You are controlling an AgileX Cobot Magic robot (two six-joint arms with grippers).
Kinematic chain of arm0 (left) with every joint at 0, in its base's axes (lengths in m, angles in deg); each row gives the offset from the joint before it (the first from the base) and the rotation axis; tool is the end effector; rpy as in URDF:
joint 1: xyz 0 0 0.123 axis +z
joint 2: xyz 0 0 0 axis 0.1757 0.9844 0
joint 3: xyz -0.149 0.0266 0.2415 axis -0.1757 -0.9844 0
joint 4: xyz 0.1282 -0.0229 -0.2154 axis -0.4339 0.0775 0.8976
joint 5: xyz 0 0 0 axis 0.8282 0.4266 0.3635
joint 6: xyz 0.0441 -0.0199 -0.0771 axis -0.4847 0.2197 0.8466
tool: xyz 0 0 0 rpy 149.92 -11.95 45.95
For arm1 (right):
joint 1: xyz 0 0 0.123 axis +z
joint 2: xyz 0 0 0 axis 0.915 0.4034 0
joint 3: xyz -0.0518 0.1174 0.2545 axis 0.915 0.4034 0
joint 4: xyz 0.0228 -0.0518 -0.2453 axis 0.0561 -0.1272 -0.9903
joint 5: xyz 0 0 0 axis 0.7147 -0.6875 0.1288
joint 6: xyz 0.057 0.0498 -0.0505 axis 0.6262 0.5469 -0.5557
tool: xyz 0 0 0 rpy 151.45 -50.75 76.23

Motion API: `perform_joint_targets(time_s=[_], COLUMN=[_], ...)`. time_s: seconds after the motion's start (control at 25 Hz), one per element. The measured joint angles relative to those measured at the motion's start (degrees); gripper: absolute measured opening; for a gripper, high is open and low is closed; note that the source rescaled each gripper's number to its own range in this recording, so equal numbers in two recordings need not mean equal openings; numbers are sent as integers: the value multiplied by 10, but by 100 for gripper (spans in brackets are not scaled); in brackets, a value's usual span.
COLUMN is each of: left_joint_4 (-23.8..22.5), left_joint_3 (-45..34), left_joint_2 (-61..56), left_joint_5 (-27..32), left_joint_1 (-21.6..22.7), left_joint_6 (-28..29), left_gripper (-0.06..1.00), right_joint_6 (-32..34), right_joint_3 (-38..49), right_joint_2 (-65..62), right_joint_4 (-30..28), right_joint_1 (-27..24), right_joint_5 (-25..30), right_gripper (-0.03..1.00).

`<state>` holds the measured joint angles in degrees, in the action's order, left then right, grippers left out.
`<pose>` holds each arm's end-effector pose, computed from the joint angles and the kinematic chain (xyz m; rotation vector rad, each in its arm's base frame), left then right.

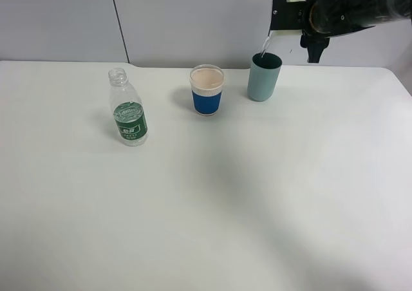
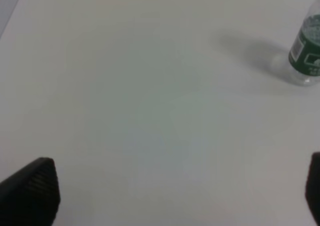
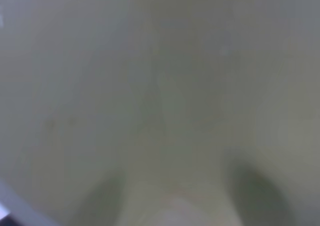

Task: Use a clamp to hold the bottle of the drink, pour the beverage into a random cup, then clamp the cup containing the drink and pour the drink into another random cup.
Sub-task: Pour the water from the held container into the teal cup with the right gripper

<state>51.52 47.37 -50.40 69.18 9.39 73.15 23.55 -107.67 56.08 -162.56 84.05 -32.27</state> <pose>-0.0051 0.0056 0.2785 -0.0489 2.0243 0.0394 0.4302 0.0955 0.2252 -1.5145 1.6292 -1.1580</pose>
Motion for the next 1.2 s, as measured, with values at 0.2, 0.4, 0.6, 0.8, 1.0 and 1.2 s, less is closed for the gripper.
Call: perform_joint_targets(time_s=[0.2, 0.4, 0.6, 0.8, 1.0, 1.2], left_joint_4=[0, 0, 0, 0, 0, 0], left_joint_3=[0, 0, 0, 0, 0, 0], left_joint_2=[0, 0, 0, 0, 0, 0], left_joint_5=[0, 0, 0, 0, 0, 0], left_joint_1=[0, 0, 0, 0, 0, 0], left_joint_6=[0, 0, 0, 0, 0, 0], left_gripper=[100, 100, 100, 100, 100, 100], right_joint_6=[-15, -20, -21, -21, -26, -52], right_joint_3=[0, 0, 0, 0, 0, 0], right_joint_2=[0, 0, 0, 0, 0, 0], right_joint_4=[-5, -24, -43, -44, -45, -45], right_joint_1=[0, 0, 0, 0, 0, 0], right_joint_5=[0, 0, 0, -5, -11, -13], right_gripper=[2, 2, 2, 2, 2, 2])
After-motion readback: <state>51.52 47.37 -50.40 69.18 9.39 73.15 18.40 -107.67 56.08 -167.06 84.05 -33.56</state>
